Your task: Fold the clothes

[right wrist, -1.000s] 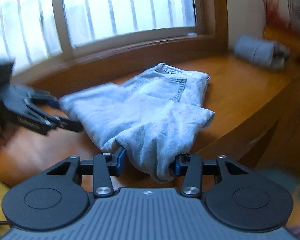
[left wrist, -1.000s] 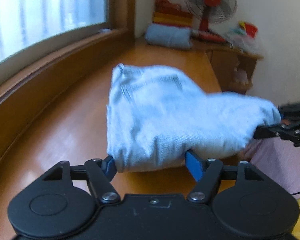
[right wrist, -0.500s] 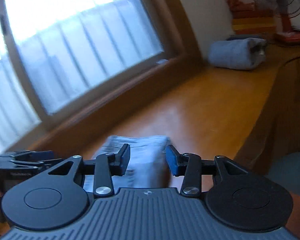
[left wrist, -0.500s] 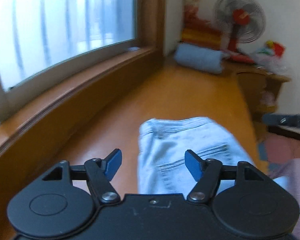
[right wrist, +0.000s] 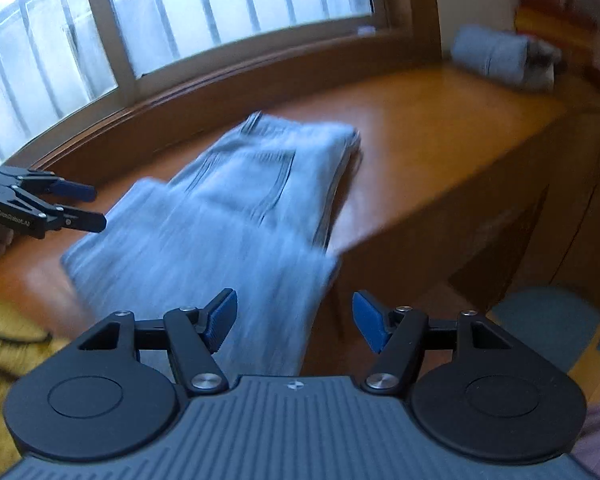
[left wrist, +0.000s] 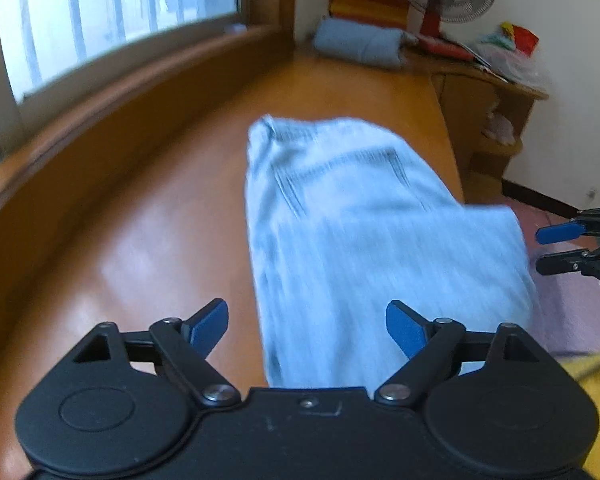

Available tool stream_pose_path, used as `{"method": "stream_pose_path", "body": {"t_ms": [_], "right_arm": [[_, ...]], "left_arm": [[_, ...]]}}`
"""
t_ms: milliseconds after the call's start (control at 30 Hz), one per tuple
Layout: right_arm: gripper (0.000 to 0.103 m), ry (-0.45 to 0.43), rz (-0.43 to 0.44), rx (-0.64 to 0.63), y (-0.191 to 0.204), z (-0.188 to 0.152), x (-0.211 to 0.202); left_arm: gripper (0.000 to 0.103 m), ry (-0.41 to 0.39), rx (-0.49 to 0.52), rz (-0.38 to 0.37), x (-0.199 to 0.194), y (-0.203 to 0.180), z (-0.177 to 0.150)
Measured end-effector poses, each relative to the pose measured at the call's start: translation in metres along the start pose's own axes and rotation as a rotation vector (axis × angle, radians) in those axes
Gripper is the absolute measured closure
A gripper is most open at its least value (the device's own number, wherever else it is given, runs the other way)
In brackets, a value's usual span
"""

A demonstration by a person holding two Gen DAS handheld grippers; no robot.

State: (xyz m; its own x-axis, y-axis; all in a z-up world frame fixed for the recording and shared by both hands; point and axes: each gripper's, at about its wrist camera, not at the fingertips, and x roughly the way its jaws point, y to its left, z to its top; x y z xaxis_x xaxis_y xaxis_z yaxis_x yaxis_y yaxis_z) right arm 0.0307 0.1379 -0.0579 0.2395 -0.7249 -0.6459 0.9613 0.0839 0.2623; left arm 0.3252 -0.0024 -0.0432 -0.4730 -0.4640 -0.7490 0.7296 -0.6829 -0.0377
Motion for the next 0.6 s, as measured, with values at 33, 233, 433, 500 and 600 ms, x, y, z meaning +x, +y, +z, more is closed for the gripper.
{"method": "stream_pose_path", "body": {"t_ms": [33, 233, 433, 500, 600], "right_arm": [[0.030, 0.026, 0.023, 0.015, 0.000, -0.008, 0.000], [0.059, 0.072, 0.043, -0.086, 0.022, -0.027, 0.020], [0.090, -0.011, -0.059, -0.299, 0.048, 0.008, 0.048], [0.090, -0.037, -0.063, -0.341, 0.047, 0.020, 0.049], [0.090, -0.101, -0.094, -0.370, 0.047, 0.041, 0.049]], "left_arm": [[0.017, 0.016, 0.004, -0.009, 0.000, -0.002, -0.006], [0.016, 0.054, 0.011, -0.040, 0.015, -0.014, -0.027], [0.010, -0.025, -0.049, -0.009, 0.031, -0.009, -0.013], [0.010, -0.038, -0.037, 0.006, 0.037, -0.009, -0.005], [0.010, -0.056, -0.009, 0.025, 0.042, -0.010, 0.004]]}}
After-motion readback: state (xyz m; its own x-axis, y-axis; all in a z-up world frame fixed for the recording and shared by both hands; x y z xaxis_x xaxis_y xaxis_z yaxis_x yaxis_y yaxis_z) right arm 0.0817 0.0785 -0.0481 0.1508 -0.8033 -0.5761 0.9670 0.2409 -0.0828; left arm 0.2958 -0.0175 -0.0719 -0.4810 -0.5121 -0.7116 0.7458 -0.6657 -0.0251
